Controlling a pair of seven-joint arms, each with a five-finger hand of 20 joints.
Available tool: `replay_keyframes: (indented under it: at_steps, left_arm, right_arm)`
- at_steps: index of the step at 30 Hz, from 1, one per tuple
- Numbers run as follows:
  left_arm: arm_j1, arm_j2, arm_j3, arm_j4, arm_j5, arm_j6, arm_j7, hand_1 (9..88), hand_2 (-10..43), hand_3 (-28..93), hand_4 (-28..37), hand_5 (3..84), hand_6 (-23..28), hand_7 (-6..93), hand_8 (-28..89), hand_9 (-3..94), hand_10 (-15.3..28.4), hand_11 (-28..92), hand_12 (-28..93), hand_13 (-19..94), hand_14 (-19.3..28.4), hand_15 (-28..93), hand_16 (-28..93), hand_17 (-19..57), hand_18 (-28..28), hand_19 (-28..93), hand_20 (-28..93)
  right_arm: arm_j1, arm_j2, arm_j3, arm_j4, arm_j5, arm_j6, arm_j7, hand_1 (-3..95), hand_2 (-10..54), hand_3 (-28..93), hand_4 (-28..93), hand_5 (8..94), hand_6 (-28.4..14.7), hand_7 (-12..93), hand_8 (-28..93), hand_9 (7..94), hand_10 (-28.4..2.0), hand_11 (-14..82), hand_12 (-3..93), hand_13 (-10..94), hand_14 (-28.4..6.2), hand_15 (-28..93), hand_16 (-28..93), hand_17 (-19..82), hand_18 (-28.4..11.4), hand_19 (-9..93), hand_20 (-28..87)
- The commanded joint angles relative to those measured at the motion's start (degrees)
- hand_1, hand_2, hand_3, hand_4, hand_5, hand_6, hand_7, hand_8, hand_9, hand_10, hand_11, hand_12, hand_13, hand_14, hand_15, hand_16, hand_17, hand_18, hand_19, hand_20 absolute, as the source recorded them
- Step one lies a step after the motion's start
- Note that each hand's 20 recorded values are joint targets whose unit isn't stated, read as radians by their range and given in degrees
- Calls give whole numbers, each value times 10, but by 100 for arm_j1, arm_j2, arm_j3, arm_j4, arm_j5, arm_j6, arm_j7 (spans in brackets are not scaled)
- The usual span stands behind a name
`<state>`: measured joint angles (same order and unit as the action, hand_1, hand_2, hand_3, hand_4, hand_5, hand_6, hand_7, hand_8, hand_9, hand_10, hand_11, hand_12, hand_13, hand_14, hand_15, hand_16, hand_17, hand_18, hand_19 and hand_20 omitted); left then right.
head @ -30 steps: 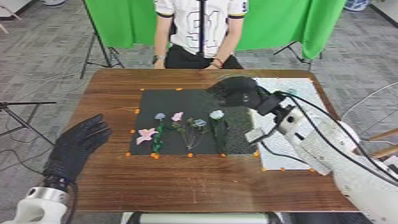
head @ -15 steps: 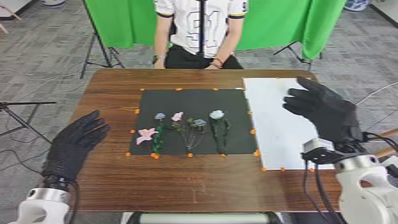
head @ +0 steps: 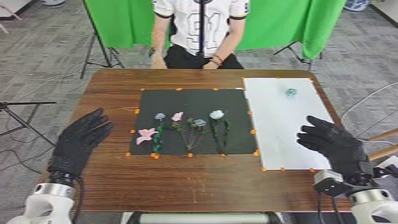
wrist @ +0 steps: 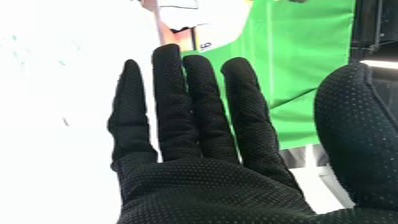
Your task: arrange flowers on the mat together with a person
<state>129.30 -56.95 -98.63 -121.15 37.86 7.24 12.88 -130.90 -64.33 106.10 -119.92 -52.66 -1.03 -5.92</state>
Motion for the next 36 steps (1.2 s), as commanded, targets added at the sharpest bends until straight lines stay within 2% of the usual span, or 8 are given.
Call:
replay_keyframes:
  at_steps: [1,8,13,17,23,28,32,36]
  left_arm:
    - [174,-78,7,2,-29,27,-87,278,28,727,-202,401,61,179,-90,337,142,273,127,277,163,380,-19,-71,210,487,97]
    - [-12,-11,15,60,34,-99,-161,278,28,727,-204,400,60,179,-91,341,143,274,127,278,163,380,-20,-71,210,488,97]
    - [97,-113,1,44,39,-117,-178,279,29,727,-204,401,60,179,-90,340,143,274,127,278,163,381,-19,-70,210,487,97]
    - [-62,-60,81,97,47,-185,-228,278,29,727,-204,401,61,179,-90,341,144,273,126,277,163,380,-20,-71,210,487,97]
    - [160,-178,5,32,40,-129,-251,277,30,727,-204,401,61,179,-90,342,143,273,127,278,163,381,-20,-71,210,488,98]
    - [57,-94,-3,38,43,-101,-224,277,30,727,-203,402,62,180,-90,341,142,273,127,277,164,382,-19,-71,210,487,98]
    - [253,-179,-55,-20,-46,41,-188,277,31,726,-204,401,60,179,-90,341,143,274,127,278,164,381,-20,-71,210,487,97]
    - [196,-184,-63,-12,13,-14,-225,277,30,727,-204,402,61,180,-91,342,142,274,127,278,164,381,-20,-71,210,487,98]
  right_arm:
    - [81,-112,-134,49,-148,-79,136,173,29,887,-223,466,-45,179,-107,467,-153,171,235,399,-125,321,243,132,-212,513,286]
    - [118,-24,-199,-18,-255,-48,-10,173,28,890,-224,465,-48,176,-105,461,-153,175,235,395,-123,324,240,129,-212,513,285]
    - [219,-82,-279,47,-447,-174,74,176,28,892,-223,466,-46,180,-106,464,-154,177,233,397,-124,327,239,129,-212,513,285]
    - [289,58,-554,68,-239,499,-274,178,29,896,-221,479,-42,188,-107,477,-154,184,234,409,-121,335,240,132,-211,515,286]
    - [254,-100,-530,74,-374,193,-116,178,31,907,-221,487,-38,206,-118,487,-155,195,232,418,-121,355,235,137,-210,522,291]
    - [315,-63,-496,69,-327,306,-166,179,31,908,-222,486,-38,208,-121,486,-154,194,231,417,-122,356,230,137,-210,522,291]
    - [257,-32,-479,31,-312,378,-277,179,32,907,-222,484,-38,205,-120,484,-153,195,233,414,-123,356,228,136,-211,522,291]
    - [256,103,-525,39,-149,668,-686,177,31,908,-222,483,-38,204,-120,484,-152,194,232,417,-122,356,228,135,-211,521,291]
